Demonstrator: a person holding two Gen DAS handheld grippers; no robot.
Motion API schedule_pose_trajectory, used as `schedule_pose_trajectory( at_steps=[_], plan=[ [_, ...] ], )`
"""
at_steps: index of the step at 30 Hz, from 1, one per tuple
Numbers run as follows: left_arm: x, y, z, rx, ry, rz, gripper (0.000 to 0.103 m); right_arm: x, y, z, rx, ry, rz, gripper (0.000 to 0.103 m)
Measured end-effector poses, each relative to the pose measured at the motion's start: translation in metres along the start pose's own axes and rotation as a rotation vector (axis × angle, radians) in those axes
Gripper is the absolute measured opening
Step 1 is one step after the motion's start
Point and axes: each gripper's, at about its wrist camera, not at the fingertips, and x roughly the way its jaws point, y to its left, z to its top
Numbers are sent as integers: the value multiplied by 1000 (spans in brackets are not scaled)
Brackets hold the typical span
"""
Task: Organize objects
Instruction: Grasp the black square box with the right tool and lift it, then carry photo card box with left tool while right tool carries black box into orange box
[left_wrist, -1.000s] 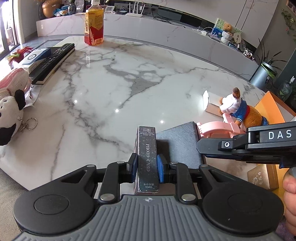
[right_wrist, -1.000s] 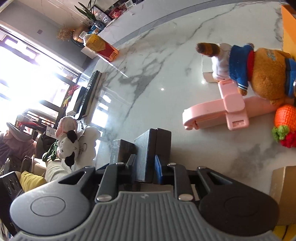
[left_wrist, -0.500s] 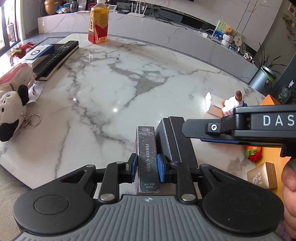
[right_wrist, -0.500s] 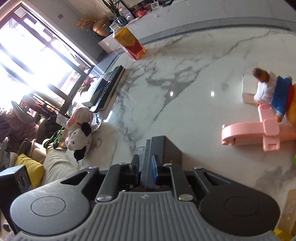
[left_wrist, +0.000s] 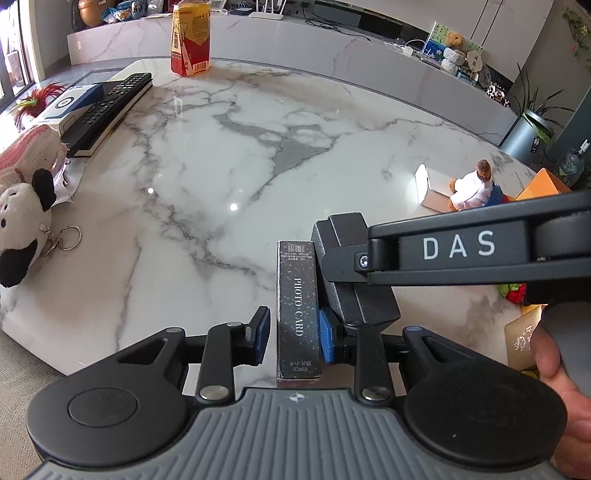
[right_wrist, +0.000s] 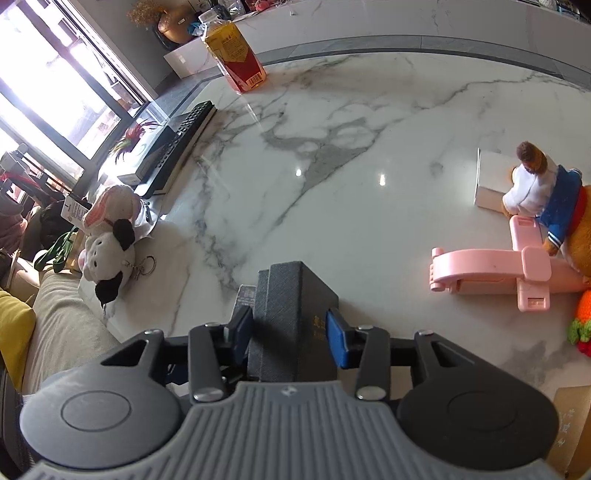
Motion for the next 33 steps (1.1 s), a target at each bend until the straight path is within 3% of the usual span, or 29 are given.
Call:
schedule_pose_trajectory(
  at_steps=[7,9,10,18,25,33],
  plan=[
    [-2,4,-1,-18,6,-3,27,4,7,0,-15,31,-18,50],
    [-2,5,-1,-28,5,-6,27,6,4,-2,-13,42,-51,48],
    [-2,5,-1,-32,5,-7,27,6,0,-3,-1,39,-51,41],
    [-18,1,-1,-61,-19,-23,26,-23,-15,-8,27,-8,-34,40],
    [-73,-34,4,-46,-118,-117,26,-99,-31,-29,37,-127,-10,40],
    [-118,-115,10,22,-185,-331,26,-222,-88,-67,92,-316,-24,40]
  ],
)
